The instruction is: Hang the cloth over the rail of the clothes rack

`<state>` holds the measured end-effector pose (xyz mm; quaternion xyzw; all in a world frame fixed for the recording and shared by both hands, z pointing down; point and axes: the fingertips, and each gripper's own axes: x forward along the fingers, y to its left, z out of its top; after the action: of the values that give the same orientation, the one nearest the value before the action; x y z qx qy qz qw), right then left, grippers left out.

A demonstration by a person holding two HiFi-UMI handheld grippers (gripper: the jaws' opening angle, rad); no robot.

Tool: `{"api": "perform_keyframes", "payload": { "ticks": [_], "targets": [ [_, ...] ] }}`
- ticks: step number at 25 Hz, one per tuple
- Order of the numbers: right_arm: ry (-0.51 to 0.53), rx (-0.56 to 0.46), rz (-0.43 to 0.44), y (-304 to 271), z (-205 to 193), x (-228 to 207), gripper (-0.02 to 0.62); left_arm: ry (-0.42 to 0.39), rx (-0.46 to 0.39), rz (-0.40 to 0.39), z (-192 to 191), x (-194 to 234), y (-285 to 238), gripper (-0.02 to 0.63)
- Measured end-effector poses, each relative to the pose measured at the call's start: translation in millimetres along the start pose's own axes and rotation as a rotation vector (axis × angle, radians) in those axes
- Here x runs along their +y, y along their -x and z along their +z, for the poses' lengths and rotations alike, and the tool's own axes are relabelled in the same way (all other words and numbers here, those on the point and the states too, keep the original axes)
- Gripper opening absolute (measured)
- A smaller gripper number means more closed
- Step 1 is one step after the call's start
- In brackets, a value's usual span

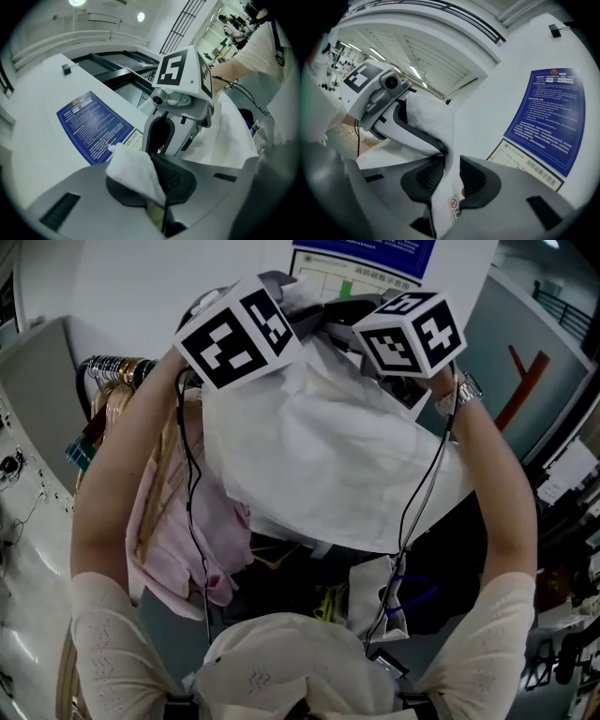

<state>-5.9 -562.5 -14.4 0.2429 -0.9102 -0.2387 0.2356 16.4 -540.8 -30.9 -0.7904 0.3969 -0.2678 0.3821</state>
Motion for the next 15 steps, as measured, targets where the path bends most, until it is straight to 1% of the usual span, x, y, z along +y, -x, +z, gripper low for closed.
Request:
{"api": "perform_keyframes", "payload": {
  "ticks": [2,4,5,7,9,12,15],
  "targets": [
    [0.036,-0.035,-0.008,2,0,0,0.11,-0.009,-0.016,-0.028,3,-4,2,0.017],
    [0.04,-0.05,-0.019,3,-2,-3,0.037,-0.03,-0.001,-0.04,3,-6,3,0.017],
    [0.035,-0.053,-0.022,3,-3,-3,0.027,-0.045,0.024,-0.038,0,-5,5,0.016],
    [0.033,-0.058,-0.028,3,-5,-3,0.026,-0.068,0.084,-0.028,-6,-3,10,0.017],
    [0.019,-0.06,-0.038,4,-5,-5,0.025,-0.071,0.118,-0.031,-9,-1,18,0.017],
    [0.001,-0.055,-0.057,5,-5,-10,0.025,-0.085,0.14,-0.032,-14,5,35,0.017],
    [-0.013,-0.038,-0.063,4,-11,-9,0.025,-0.094,0.132,-0.037,-19,1,56,0.017]
  ]
}}
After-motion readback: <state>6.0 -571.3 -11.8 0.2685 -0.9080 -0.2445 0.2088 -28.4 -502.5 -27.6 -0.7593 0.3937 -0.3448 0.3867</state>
